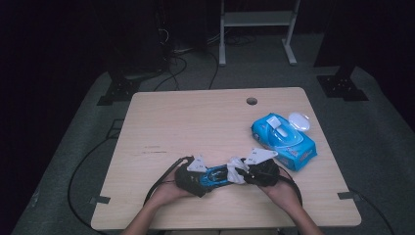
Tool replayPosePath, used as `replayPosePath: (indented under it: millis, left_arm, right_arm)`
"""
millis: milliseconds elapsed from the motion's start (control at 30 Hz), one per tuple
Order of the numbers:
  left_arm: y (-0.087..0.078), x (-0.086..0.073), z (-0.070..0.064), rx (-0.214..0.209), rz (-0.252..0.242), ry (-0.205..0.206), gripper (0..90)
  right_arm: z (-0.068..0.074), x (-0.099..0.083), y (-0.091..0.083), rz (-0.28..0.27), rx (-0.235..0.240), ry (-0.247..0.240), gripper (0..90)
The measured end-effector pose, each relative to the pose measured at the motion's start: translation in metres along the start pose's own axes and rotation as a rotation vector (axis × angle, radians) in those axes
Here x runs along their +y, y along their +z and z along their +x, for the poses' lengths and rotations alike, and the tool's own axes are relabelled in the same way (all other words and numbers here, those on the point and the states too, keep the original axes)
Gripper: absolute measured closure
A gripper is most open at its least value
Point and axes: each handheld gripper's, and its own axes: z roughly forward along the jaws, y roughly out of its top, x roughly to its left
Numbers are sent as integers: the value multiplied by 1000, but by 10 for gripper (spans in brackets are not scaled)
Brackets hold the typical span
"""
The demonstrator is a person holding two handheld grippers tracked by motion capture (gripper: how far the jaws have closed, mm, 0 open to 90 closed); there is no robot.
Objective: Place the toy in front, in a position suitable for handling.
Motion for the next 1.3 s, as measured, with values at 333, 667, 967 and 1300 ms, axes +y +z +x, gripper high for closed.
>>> replayPosePath:
  millis: [333,667,967,1300]
  left_arm:
    - [0,0,0,-2,-4,-4,237]
    - [0,-1,-1,1,-3,-2,236]
    - [0,-1,-1,3,-4,-1,236]
    - [-3,-5,0,-1,-14,-4,231]
  right_arm:
    - [7,-1,32,62,56,-12,597]
    - [5,-3,31,46,33,7,755]
    - [9,-1,28,46,104,13,779]
    - [2,-10,26,53,104,57,783]
